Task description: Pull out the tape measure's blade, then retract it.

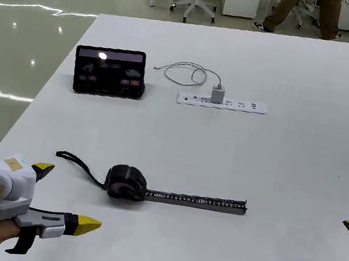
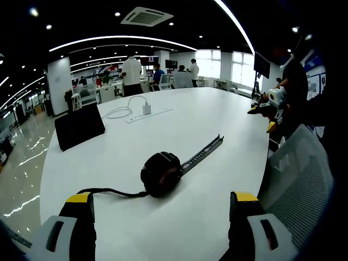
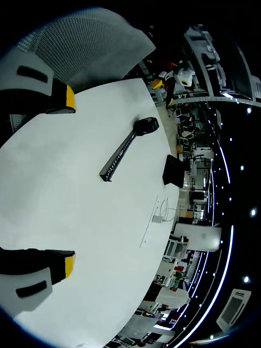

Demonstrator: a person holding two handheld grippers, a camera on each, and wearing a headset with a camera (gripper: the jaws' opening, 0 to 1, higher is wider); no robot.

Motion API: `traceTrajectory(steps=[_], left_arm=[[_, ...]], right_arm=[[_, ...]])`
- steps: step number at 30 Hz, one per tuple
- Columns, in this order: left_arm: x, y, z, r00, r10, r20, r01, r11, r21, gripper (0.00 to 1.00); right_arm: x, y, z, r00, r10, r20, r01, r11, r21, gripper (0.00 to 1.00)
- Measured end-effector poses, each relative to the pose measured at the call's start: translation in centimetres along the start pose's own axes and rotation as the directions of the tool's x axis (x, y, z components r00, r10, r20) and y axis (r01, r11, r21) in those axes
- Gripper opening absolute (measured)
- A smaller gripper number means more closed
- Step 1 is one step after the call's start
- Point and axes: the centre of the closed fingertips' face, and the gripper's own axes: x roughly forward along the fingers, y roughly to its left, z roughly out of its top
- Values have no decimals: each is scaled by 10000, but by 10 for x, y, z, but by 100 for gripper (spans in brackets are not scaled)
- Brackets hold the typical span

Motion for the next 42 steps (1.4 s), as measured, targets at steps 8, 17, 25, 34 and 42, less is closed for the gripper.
traceTrajectory(steps=[8, 17, 25, 34, 42], left_arm=[[18, 3, 5, 9992, 331, -206, -330, 9994, 40, 100], [29, 5, 3, 9992, 287, -274, -287, 9996, -29, 99], [37, 0, 3, 9991, 287, -299, -297, 9989, -365, 99], [54, 4, -3, 9961, 806, -357, -837, 9918, -966, 100], [74, -4, -4, 9963, 744, -439, -784, 9919, -1002, 100]], right_arm=[[12, -2, 7, 9987, 430, -290, -440, 9984, -349, 100], [23, -2, 17, 9970, 614, -481, -652, 9946, -808, 100], [32, 5, 19, 9939, 896, -638, -955, 9907, -968, 100], [45, 6, 5, 9866, 1183, -1124, -1288, 9875, -907, 100], [62, 14, 7, 9777, 1524, -1447, -1695, 9789, -1138, 99]])
